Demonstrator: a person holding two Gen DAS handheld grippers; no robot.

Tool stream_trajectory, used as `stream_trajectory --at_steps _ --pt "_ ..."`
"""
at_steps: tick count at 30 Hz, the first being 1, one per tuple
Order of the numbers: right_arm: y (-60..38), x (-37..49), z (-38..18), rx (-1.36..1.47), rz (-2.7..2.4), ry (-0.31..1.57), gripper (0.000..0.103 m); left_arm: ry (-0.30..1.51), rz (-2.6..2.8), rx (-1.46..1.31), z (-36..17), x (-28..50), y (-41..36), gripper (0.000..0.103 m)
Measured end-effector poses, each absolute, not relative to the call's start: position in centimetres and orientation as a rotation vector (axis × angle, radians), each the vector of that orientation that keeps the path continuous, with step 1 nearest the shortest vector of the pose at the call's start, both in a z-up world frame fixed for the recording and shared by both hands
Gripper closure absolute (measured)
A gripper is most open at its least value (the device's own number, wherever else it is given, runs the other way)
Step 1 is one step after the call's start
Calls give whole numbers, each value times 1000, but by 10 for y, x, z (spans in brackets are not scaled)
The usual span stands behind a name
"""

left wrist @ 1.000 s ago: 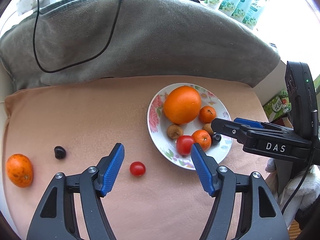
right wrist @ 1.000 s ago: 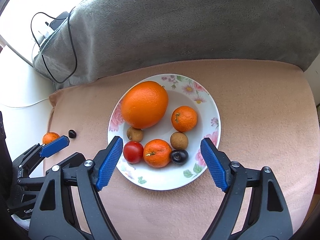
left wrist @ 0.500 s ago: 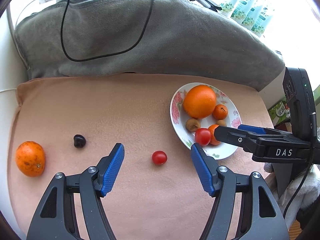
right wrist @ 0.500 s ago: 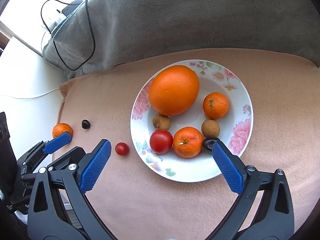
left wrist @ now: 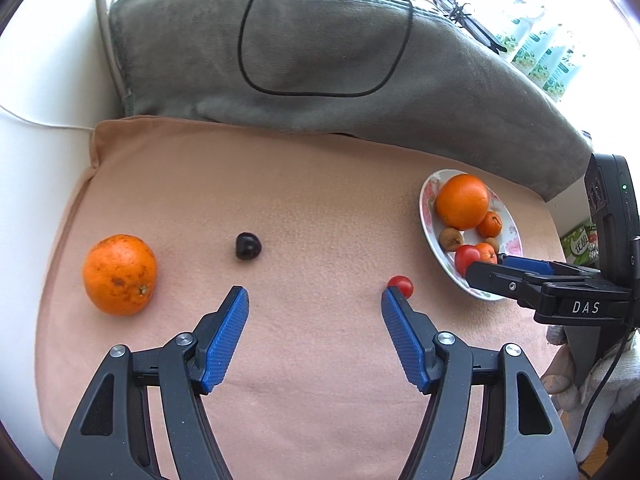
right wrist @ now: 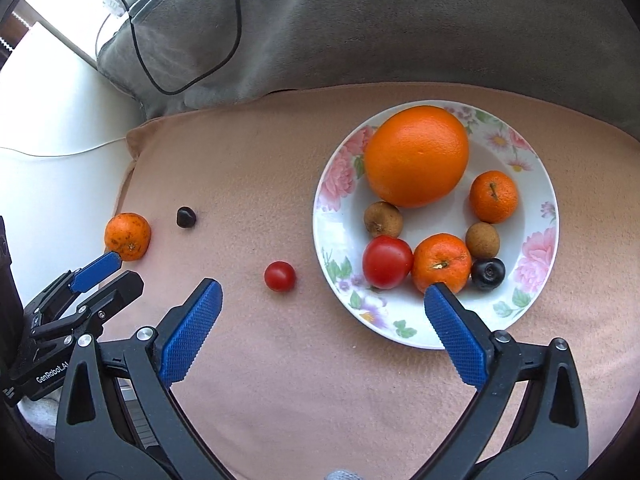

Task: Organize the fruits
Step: 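Withdraw both open tools from the plate toward the remaining loose fruit, then move both tools toward the spotted orange on the blanket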

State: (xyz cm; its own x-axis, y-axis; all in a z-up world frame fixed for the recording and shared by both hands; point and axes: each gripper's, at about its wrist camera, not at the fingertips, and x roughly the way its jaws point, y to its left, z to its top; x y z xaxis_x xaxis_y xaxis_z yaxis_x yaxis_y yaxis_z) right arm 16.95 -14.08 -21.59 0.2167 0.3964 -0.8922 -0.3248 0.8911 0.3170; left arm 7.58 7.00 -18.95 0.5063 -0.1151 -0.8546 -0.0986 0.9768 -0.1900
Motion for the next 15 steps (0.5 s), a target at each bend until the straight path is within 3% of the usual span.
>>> stream_trajectory --at_steps 15 --pt "-46 158 -207 -5 690 1232 3 1024 180 -369 -206 36 169 34"
